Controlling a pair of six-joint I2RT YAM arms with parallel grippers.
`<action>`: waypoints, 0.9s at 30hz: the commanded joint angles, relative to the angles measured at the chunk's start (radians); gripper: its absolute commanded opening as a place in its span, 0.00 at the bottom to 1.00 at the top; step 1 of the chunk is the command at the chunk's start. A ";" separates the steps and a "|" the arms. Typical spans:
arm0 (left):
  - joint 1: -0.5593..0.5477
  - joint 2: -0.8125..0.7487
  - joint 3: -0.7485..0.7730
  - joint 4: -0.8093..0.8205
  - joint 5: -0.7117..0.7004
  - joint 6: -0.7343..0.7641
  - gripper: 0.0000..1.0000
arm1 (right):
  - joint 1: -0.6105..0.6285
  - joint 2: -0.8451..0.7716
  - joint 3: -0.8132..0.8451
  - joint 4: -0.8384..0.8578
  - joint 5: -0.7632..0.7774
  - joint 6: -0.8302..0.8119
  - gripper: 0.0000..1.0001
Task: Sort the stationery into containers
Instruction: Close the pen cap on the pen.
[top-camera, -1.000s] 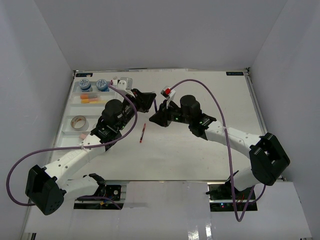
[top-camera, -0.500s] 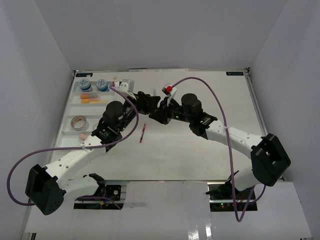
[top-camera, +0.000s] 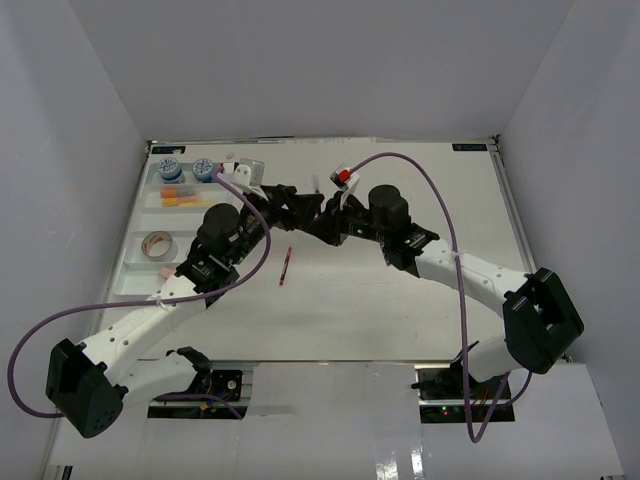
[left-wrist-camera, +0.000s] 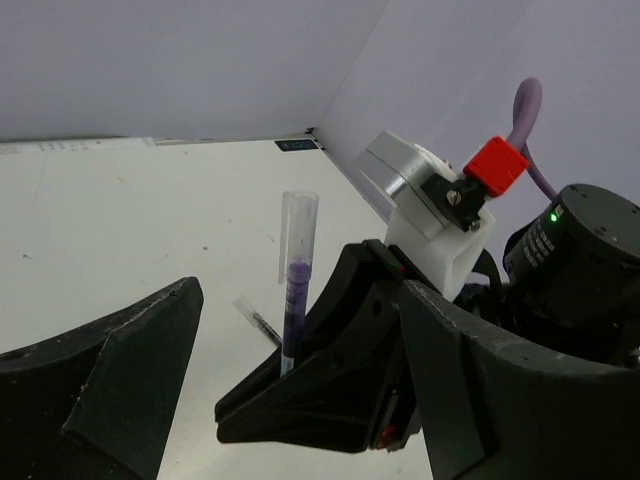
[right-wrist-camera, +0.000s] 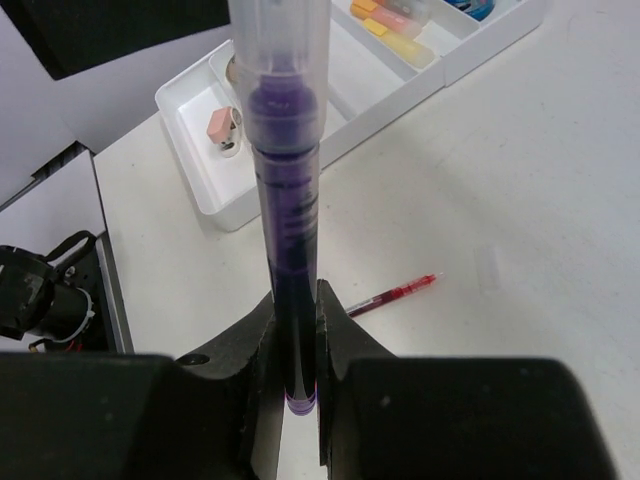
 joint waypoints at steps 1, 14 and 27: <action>0.001 -0.019 0.042 -0.029 0.072 0.038 0.90 | -0.038 -0.054 -0.002 0.033 -0.046 -0.016 0.08; 0.214 0.055 0.228 -0.055 0.691 0.071 0.86 | -0.170 -0.120 0.062 -0.112 -0.486 -0.135 0.08; 0.216 0.256 0.470 -0.133 0.919 0.065 0.79 | -0.170 -0.071 0.169 -0.208 -0.591 -0.178 0.08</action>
